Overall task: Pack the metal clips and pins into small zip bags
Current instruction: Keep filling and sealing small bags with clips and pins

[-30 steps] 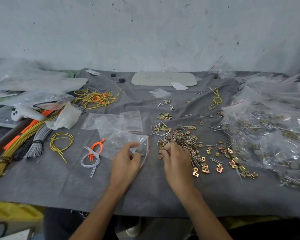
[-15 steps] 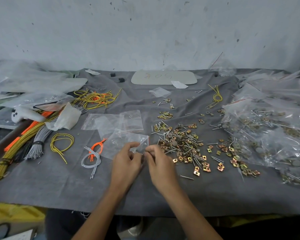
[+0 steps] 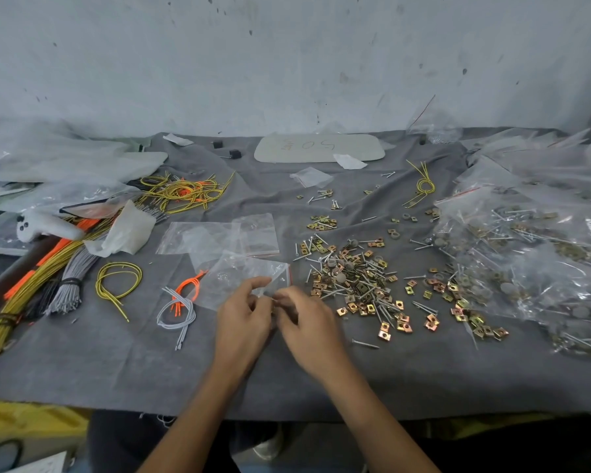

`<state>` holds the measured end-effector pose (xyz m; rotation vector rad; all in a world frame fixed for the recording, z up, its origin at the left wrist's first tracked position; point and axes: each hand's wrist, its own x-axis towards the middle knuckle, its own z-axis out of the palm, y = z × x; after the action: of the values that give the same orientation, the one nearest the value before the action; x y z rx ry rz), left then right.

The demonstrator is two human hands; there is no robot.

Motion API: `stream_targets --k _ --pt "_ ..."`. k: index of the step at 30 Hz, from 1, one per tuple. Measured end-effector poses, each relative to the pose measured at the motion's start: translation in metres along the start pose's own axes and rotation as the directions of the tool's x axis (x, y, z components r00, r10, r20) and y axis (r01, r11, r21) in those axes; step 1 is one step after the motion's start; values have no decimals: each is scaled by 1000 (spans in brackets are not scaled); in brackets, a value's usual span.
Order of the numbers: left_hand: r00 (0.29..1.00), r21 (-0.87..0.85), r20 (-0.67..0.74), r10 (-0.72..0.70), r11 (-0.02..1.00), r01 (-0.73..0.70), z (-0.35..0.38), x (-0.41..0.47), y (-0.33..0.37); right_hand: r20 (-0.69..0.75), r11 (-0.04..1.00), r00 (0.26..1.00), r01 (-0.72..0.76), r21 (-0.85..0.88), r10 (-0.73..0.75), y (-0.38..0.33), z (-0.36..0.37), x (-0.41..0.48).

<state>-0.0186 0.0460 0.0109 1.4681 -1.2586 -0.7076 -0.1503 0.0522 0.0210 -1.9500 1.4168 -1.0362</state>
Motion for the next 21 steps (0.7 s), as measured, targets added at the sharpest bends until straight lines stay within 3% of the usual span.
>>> stream_targets --k 4,10,14,18,21 --pt "1000 -40 6 -6 999 7 -2 0 -2 -14 998 1000 4 -56 -5 -1 -2 -3" --pt "1000 -31 6 -6 999 6 0 1 -2 141 990 988 74 -121 -56 0 -1 -2" --pt "1000 -27 0 12 1000 -12 -2 2 -3 -44 1000 999 -2 -12 2 1 -1 -3" --pt "1000 -24 -15 25 999 -26 -1 2 -2 -318 960 947 -50 -275 -42 14 -17 4" --pt "1000 -33 -17 20 999 -20 -1 1 -3 -342 909 939 -169 -380 32 22 -26 5"
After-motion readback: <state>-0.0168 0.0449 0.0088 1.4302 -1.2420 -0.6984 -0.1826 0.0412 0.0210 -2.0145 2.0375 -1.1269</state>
